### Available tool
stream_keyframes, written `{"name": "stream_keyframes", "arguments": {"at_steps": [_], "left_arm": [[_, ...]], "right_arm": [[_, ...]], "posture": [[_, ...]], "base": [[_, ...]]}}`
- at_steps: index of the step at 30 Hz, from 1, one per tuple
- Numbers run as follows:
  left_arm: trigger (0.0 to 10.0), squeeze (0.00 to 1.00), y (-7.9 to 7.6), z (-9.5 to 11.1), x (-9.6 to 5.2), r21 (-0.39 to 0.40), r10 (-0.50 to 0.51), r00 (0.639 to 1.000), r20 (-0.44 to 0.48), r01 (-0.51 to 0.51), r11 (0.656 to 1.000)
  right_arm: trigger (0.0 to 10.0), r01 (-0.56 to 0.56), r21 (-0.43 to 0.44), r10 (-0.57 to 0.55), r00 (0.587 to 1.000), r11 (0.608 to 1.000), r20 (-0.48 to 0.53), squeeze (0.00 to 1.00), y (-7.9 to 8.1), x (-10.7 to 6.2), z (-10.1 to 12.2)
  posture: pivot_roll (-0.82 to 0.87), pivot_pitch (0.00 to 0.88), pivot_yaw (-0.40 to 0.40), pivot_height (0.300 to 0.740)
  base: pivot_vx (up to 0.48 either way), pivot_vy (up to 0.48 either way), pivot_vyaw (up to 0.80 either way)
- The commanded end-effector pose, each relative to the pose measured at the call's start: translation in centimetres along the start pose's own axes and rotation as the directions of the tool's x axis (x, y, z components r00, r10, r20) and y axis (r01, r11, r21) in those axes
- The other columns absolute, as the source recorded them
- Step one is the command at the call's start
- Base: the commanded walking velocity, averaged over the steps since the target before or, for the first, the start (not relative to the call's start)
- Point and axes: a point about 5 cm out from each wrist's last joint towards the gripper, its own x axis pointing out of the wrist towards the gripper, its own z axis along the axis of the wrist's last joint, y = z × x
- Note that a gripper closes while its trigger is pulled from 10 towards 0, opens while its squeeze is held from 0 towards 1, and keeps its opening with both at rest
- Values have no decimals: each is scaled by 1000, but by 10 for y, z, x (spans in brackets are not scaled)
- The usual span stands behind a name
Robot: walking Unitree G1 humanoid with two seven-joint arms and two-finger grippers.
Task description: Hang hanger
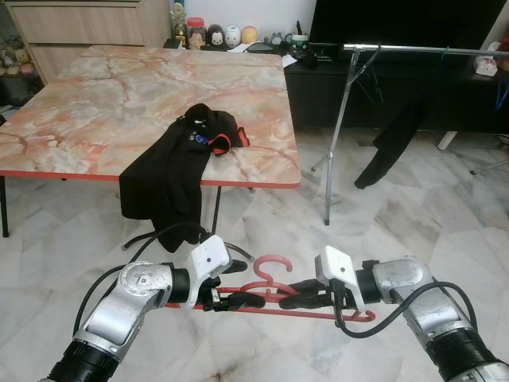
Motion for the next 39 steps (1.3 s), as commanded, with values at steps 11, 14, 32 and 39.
{"name": "stream_keyframes", "arguments": {"at_steps": [11,14,32,39], "left_arm": [[0,0,3,1,-2,10,-3,1000,-5,3,1000],[0,0,3,0,-2,16,-3,1000,-8,4,1000],[0,0,1,0,-2,8,-9,1000,2,9,1000],[0,0,2,-2,-3,17,0,1000,-9,0,1000]], "right_arm": [[10000,22,-20,-22,1000,1000,13,0,-4,-2,5],[10000,22,-17,-22,1000,1000,17,0,-4,-1,5],[10000,15,-24,-15,1000,1000,10,0,-4,3,4],[10000,-1,6,0,1000,1000,17,1000,-2,1,1]], "posture": [[29,0,-77,740],[28,0,-73,740],[32,2,-75,740],[31,4,-76,740]], "base": [[0,0,0],[0,0,0],[0,0,0],[0,0,0]]}}
